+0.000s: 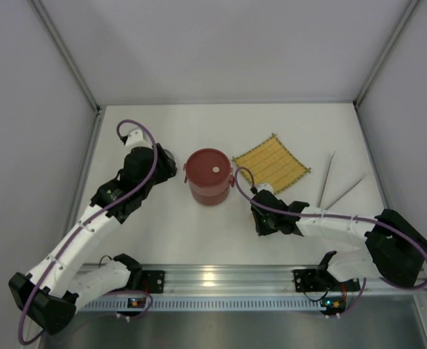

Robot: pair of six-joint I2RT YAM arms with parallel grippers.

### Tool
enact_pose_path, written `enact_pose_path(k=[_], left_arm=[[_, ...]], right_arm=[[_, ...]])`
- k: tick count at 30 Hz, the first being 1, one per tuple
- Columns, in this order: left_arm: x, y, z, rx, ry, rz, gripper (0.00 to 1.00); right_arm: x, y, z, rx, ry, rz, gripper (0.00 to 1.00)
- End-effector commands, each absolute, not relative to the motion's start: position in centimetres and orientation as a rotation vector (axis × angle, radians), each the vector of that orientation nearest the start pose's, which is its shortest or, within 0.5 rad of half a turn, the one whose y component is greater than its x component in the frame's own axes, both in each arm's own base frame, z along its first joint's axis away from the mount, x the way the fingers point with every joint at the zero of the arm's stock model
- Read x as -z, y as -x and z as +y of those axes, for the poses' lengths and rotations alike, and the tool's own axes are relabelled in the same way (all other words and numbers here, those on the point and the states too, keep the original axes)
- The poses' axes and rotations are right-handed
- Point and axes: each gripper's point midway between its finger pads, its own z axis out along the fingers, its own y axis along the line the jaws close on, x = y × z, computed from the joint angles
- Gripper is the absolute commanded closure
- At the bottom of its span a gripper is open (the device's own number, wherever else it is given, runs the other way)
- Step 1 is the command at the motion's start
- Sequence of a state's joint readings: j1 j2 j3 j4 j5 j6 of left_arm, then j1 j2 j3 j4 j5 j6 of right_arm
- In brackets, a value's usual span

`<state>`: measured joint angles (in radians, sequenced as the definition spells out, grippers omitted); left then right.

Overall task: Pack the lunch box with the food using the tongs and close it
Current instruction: Pick up the utensils from the center of the board.

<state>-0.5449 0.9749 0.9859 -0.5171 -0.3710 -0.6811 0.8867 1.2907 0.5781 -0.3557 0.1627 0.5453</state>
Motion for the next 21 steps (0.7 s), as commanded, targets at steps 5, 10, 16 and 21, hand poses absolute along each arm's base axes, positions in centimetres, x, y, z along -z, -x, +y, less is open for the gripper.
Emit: enact_pose_path(k=[5,10,16,21], left_arm=[[-27.3,-29.1,-13.1,0.418,0.361,1.966,0.48],[-27.3,-29.1,-13.1,0.421,0.363,1.966,0.48],[-27.4,-29.1,-13.3,0.431,0.363,1.961,0.48],[-27.5,-29.2,-13.3,0.432,0.362,1.961,0.48]], right_arm=[[-1.1,-17.0,19.3,-0.200,0.353,2.646,0.87],[-2.7,-17.2,19.3,-0.212,0.321,2.619,0.97],[-5.6,-17.6,18.9,-0.213,0.299,2.575,1.00],[-8.5,-18.1,18.8,-0.239,0.268,2.518,1.00]])
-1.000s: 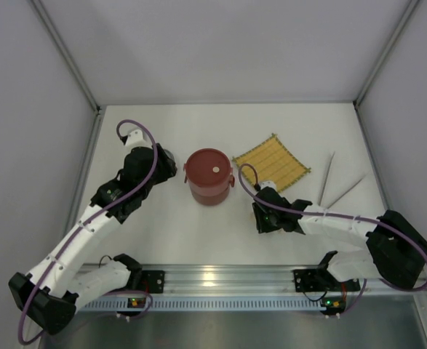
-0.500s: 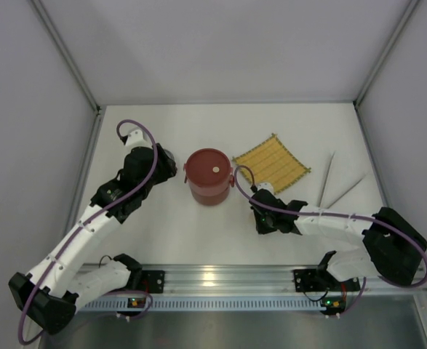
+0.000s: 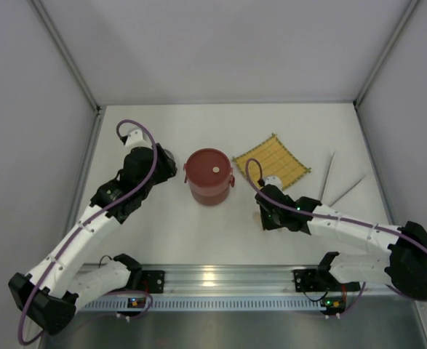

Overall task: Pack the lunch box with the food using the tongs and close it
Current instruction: Pick up the utensils from the center of the board.

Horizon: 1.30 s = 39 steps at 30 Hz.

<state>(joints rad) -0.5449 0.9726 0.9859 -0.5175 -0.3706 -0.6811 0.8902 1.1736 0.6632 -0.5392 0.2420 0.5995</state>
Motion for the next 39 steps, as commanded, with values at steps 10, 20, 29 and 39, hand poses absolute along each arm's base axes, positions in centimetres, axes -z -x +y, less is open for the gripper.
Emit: enact_pose_path(k=[10,20,29,39], left_arm=[[-27.3,-29.2,-13.4,0.438,0.364,1.965,0.48],[-27.2,-29.3,-13.5,0.436,0.361,1.969,0.48],[-26.9,-29.3,-13.6,0.434,0.360,1.975,0.48],[-26.9,-29.2,-13.4,0.429,0.361,1.974,0.48]], right_arm=[[-6.1,-17.4,18.9,-0.208,0.304,2.595,0.84],[-3.5,-17.3,19.5,-0.188,0.333,2.637,0.70],[-2.5,-17.3,19.8,-0.190,0.333,2.648,0.65],[-1.1,-17.2,20.0,-0.181,0.335,2.668,0.72]])
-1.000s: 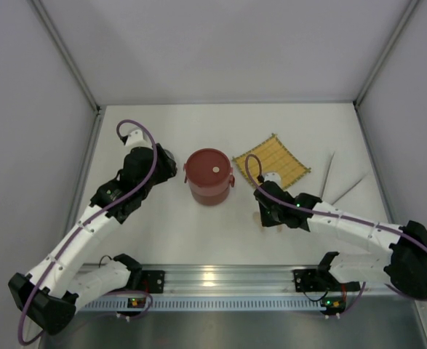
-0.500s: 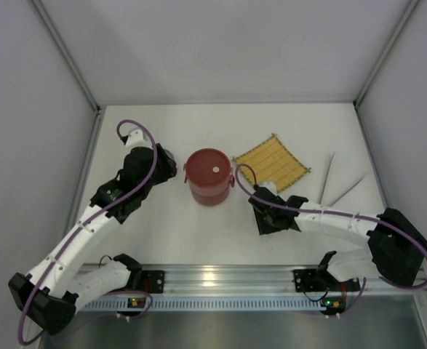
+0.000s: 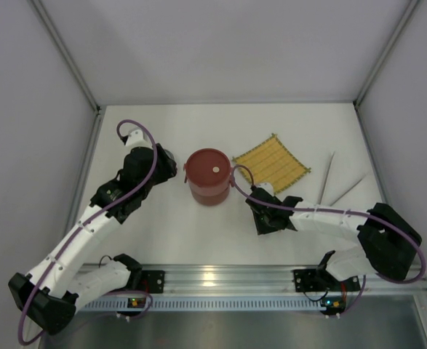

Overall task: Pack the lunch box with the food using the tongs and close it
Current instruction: Pick up the utensils from the center of the board.

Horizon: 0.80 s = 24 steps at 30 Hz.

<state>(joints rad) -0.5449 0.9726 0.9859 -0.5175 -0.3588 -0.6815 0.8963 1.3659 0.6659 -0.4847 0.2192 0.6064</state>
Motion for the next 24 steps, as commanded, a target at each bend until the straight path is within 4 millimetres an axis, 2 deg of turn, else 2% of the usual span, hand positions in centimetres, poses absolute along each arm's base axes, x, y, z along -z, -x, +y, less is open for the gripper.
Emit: enact_pose_path(k=[1,12,24], left_arm=[[-26.8,-29.2,-13.4,0.425,0.361,1.976,0.48],[-27.0,-29.2,-13.3,0.425,0.360,1.971,0.48],[-27.0,-29.3,-13.5,0.429,0.357,1.973,0.48]], right_arm=[[-1.0,-17.2,19.9,-0.175,0.335,2.668,0.72],[-1.1,-17.0,19.4,-0.146,0.331,2.677,0.84],[-4.0,-17.5,18.9,-0.145,0.303,2.626,0.88]])
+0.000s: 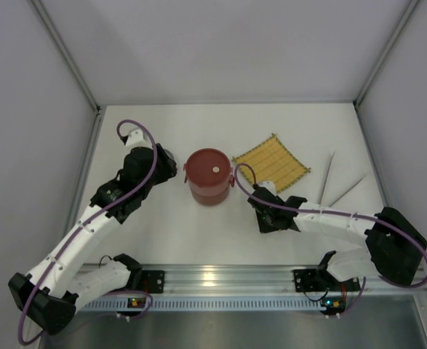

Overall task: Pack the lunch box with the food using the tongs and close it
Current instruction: Pick up the utensils from the center of the board.

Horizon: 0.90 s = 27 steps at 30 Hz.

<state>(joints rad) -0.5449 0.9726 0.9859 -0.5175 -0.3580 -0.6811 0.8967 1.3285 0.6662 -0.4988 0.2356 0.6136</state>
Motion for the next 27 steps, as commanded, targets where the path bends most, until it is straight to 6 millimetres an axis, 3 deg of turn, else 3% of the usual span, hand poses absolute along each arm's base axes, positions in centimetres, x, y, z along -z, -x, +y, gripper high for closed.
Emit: enact_pose_path(k=[1,7,16,20,22,23,27], left_arm=[[-27.1,-29.3,-13.5,0.430,0.357,1.972,0.48],[-27.0,-29.3,-13.5,0.432,0.358,1.972,0.48],[-26.8,-29.4,-13.7,0.436,0.355,1.979,0.48],[-26.7,-29.5,-13.8,0.437,0.356,1.982,0.48],[-26.6,-29.5,-13.9,0.441,0.354,1.985,0.48],[-26.7,-29.5,-13.9,0.441,0.354,1.985,0.48],[-26.5,-29.5,-13.8,0.434,0.353,1.987,0.48]], right_arm=[[-4.5,-17.6,18.9,-0.153,0.299,2.615,0.87],[-7.0,-18.1,18.7,-0.156,0.285,2.574,0.87],[-14.2,-20.4,19.4,-0.162,0.289,2.442,0.87],[-18.7,-21.9,20.6,-0.202,0.288,2.364,0.87],[-19.7,-22.5,21.1,-0.196,0.307,2.352,0.87],[-21.5,-23.0,21.8,-0.225,0.301,2.321,0.87],[-24.2,-24.6,24.0,-0.262,0.326,2.275,0.87]])
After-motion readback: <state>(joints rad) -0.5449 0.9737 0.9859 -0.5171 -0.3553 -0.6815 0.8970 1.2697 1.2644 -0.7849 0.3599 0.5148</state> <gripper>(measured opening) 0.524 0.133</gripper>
